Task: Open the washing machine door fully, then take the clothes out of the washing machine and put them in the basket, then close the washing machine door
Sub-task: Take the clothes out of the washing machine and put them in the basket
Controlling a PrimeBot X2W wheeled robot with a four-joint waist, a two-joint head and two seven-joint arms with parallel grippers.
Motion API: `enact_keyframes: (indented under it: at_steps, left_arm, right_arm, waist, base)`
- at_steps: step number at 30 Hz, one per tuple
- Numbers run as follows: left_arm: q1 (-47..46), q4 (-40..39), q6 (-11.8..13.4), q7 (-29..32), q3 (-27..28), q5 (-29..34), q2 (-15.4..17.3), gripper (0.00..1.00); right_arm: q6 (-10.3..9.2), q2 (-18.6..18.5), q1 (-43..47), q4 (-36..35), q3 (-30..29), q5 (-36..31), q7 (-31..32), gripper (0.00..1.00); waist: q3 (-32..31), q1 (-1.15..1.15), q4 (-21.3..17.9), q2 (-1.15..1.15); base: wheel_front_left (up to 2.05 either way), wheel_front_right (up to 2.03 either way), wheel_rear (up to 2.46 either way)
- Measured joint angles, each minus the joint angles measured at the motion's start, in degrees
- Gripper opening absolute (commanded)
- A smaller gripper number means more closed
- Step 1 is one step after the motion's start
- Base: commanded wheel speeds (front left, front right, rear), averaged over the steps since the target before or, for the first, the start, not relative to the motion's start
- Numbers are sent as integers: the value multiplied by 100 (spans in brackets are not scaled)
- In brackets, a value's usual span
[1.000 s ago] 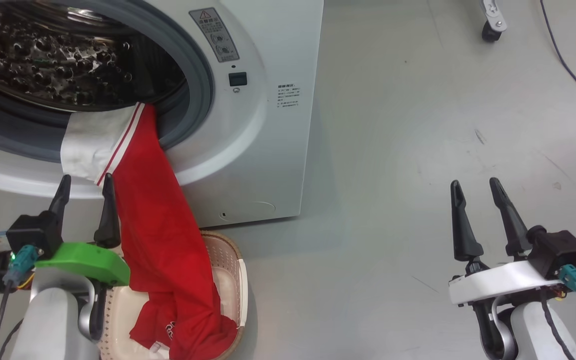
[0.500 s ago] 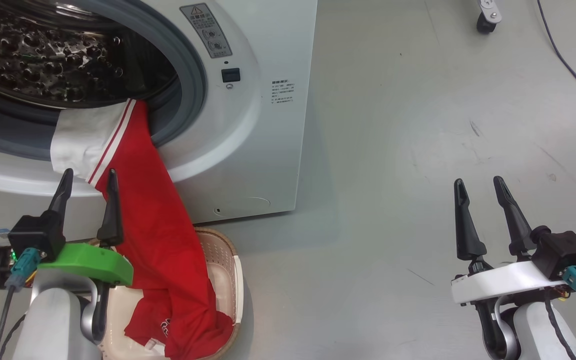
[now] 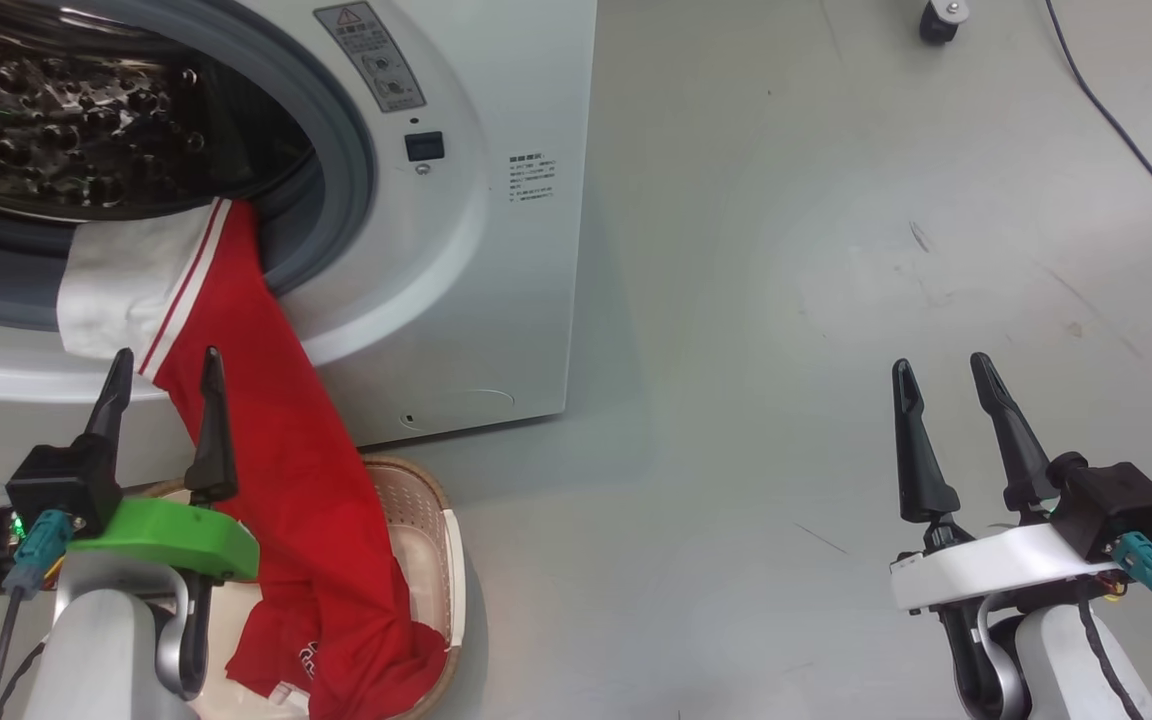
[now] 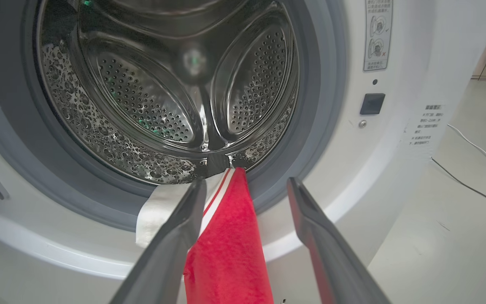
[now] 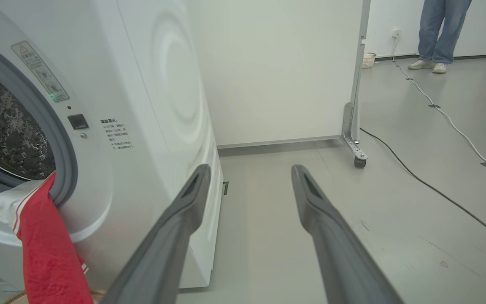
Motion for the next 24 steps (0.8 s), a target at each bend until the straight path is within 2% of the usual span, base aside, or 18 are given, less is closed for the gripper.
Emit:
enact_keyframes:
  at_steps: [8,24]
  left_arm:
    - [-30,97,64,154,53,48,70,100]
    - [-1320,598,291,1463,347,42,612,100]
  right_arm:
    - [0,22,-4,-71,60,10,0,100]
    - [0,80,-217,-140,326,216,0,100]
  waist:
    - [181,0,-167,0]
    - [791,0,-682,0]
  base:
    - [0,0,0]
    - [0,0,0]
